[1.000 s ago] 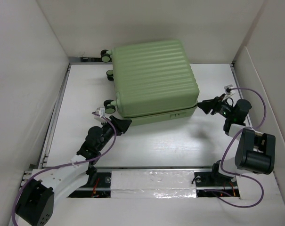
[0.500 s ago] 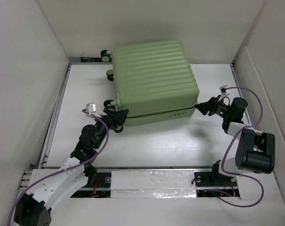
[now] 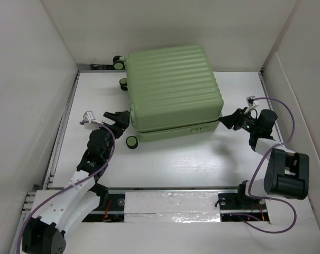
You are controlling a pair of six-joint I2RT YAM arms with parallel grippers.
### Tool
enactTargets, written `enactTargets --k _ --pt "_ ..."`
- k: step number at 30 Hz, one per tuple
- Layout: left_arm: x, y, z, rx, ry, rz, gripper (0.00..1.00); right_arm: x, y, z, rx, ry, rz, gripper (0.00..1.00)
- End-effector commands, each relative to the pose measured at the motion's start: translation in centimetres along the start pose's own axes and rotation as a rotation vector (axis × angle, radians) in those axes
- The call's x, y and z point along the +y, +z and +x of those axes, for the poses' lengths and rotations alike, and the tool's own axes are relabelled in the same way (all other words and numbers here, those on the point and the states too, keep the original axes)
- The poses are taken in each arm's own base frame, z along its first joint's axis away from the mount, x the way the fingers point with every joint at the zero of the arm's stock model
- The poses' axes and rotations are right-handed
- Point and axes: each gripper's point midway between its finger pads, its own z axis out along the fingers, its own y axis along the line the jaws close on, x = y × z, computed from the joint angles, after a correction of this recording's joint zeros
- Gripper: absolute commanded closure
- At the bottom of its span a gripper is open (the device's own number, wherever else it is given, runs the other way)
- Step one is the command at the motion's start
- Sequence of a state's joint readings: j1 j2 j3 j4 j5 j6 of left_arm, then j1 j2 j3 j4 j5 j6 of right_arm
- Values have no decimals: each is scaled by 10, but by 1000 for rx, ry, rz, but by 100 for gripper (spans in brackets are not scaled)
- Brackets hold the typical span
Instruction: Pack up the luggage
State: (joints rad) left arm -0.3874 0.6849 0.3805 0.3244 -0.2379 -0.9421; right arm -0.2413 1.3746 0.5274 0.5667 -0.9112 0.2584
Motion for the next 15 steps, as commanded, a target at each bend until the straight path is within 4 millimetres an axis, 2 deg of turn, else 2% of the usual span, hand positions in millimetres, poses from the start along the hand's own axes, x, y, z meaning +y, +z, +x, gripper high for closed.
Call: enactTargets --k 1,5,9,11,14,15 --pt "-20 3 -25 -74 -20 32 10 9 2 -10 -16 -19 -9 51" --pt "-11 8 -20 -56 1 -12 10 5 5 -3 -9 1 -14 51" --pt "0 13 -12 -46 8 -34 10 6 5 -1 -8 18 -20 57" --pt "-5 16 -12 -54 8 -5 15 7 4 -1 -10 17 -21 62" --pt "-9 20 -8 -42 8 19 21 10 2 -2 -11 17 -16 55" --pt "-9 21 -6 -34 10 25 22 10 1 -2 -13 17 -14 45"
